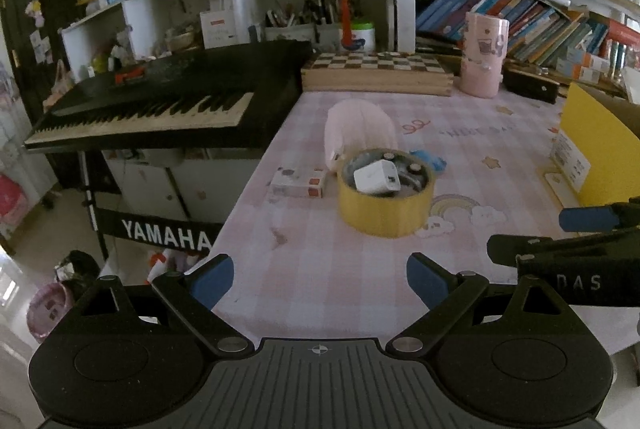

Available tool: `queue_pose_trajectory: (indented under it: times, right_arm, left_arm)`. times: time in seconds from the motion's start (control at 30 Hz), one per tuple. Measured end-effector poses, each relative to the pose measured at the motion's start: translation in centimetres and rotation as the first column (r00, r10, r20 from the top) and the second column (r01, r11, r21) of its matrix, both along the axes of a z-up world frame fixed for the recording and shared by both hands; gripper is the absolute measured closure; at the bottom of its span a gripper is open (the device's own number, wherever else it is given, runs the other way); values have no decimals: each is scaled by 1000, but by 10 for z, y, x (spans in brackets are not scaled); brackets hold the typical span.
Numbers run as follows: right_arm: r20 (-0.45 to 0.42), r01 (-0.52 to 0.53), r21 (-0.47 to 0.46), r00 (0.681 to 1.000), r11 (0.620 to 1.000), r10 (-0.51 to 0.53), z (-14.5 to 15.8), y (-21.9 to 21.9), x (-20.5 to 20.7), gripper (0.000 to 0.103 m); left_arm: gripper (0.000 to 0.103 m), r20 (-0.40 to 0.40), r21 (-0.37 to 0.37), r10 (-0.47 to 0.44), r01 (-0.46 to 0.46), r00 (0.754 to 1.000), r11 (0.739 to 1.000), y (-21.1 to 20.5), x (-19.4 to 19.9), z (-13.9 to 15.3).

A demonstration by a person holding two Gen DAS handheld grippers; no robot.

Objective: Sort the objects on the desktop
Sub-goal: 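Move both tools toward the tape roll holding the white charger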

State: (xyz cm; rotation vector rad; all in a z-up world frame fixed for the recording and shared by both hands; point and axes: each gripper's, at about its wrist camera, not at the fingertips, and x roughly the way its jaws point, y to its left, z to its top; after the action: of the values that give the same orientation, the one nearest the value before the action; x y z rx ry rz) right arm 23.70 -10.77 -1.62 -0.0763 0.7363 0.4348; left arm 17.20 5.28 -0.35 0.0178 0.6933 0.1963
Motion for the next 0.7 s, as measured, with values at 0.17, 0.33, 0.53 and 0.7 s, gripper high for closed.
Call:
queue_pose_trajectory:
  times: [0.17, 0.33, 0.53, 0.7]
  right_arm:
    - [7, -3, 0, 1000, 1000, 3, 2, -1, 22, 25]
    - [6, 17, 12, 1000, 1000, -17, 1, -6, 44, 25]
    - [23, 38, 24, 999, 999, -38, 4, -12, 69, 25]
    - [32, 47, 20, 998, 999, -48, 5, -15, 88, 25]
  left_arm:
    - [8, -20, -13, -6, 6, 1000, 1000, -3, 21, -2]
    - [7, -47, -37, -25, 23, 999, 999, -6, 43, -7]
    - [7, -61, -42, -54, 52, 997, 998, -12, 71, -13]
    - [7, -77, -57, -76, 72, 994, 996, -13, 95, -20]
